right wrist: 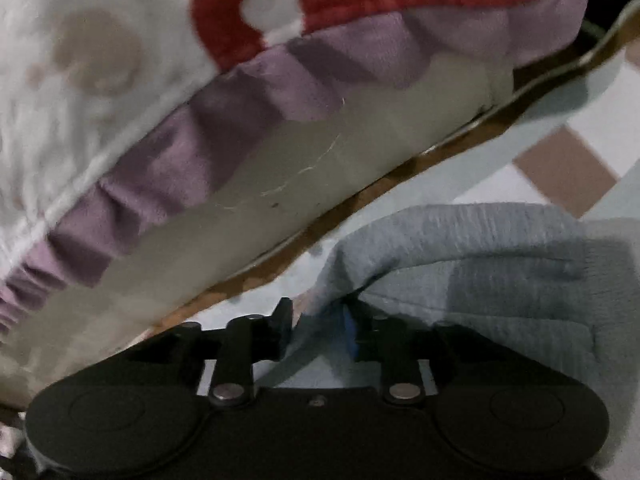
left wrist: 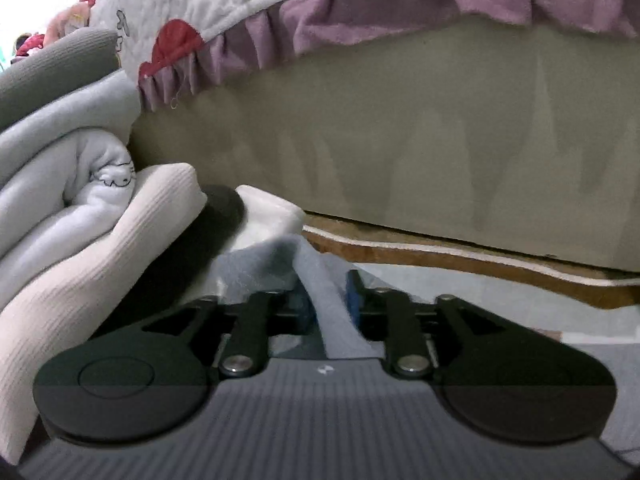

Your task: Fold clothes

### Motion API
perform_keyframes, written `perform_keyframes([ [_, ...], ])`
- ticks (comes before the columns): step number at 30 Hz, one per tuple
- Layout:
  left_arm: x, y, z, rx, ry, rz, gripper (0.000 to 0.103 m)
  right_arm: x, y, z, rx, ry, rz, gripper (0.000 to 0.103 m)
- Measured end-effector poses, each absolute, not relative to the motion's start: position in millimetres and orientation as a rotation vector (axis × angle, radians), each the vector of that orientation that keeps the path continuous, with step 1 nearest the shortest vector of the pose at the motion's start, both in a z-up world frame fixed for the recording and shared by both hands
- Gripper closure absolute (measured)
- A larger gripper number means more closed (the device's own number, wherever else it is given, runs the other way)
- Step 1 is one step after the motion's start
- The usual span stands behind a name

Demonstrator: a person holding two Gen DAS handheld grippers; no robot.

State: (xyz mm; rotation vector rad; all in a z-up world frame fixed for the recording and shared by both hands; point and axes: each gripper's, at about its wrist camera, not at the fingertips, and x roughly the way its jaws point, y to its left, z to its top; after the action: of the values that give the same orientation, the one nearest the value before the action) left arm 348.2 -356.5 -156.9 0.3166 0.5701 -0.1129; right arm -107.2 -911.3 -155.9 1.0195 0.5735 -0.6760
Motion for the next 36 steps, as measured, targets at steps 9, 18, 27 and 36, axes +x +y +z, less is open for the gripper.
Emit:
perform_keyframes([
  [9,311.5,-293.6,-154.0,0.122,0.672,-0.111,0.036,-197.4,-862.1,-157.7,1.176,0.141,-0.477,0.055],
  [18,240.6,-222.3,-119.7,-0.106,0.919,-0.2,0.036,-262.3,-738.1,-166.0,1.027,0.303,-0.63,0.044],
  [27,229.4,-144.8,-109.9,-0.268,0.982,-0.166,0.049,-288.4,-696.5,-177.6,1.102,0.388,-0.741,0.043],
  [36,243.2,-165.6,-146.2,-0.304,1.049,-0.163,0.058,-293.7,-720.2,-208.5,1.193,0.357,-0.829,0.043],
])
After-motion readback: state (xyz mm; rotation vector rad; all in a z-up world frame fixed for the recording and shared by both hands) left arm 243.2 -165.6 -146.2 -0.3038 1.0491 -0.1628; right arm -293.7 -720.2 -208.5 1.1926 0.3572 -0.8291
